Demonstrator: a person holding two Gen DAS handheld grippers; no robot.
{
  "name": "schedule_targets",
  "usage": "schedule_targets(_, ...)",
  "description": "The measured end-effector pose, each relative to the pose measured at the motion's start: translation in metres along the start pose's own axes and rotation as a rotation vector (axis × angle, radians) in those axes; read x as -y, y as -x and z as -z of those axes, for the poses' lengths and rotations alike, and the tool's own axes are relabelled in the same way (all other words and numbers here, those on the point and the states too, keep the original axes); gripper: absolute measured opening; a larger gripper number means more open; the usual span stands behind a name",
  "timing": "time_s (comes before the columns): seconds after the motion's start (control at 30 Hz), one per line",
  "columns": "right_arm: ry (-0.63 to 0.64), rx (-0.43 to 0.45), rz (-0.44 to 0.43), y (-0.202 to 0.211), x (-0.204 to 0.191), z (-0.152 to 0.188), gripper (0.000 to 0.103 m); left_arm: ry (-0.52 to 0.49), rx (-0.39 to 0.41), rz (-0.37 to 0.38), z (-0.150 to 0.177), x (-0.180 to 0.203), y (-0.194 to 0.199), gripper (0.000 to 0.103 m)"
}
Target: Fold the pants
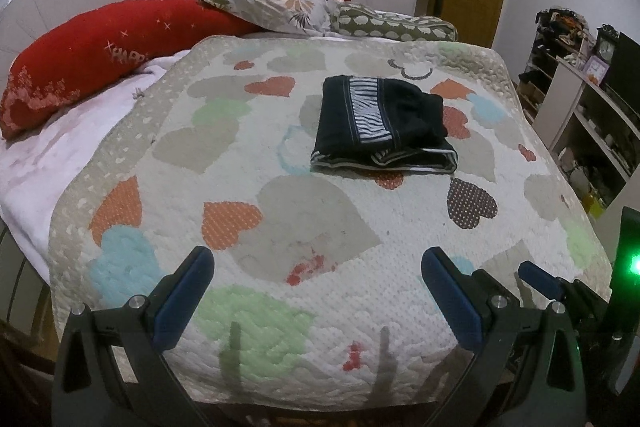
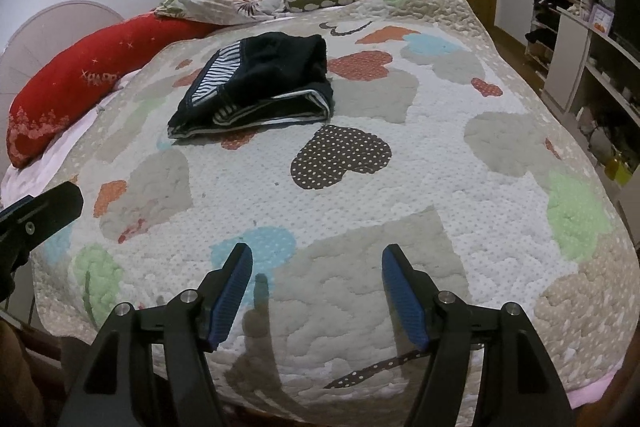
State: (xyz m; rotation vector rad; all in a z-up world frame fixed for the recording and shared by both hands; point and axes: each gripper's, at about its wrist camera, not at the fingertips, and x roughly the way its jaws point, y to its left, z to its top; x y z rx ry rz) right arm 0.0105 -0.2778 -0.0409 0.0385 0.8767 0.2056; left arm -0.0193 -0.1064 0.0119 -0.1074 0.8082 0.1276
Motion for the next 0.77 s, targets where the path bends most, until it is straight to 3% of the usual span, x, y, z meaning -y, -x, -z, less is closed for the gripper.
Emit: schedule_targets(0.77, 0.034, -0.008, 0.013, -0.004, -0.009, 0.003, 0.073, 0.026, -0.074, 0.069, 0.007, -0.004, -0.020, 0.103)
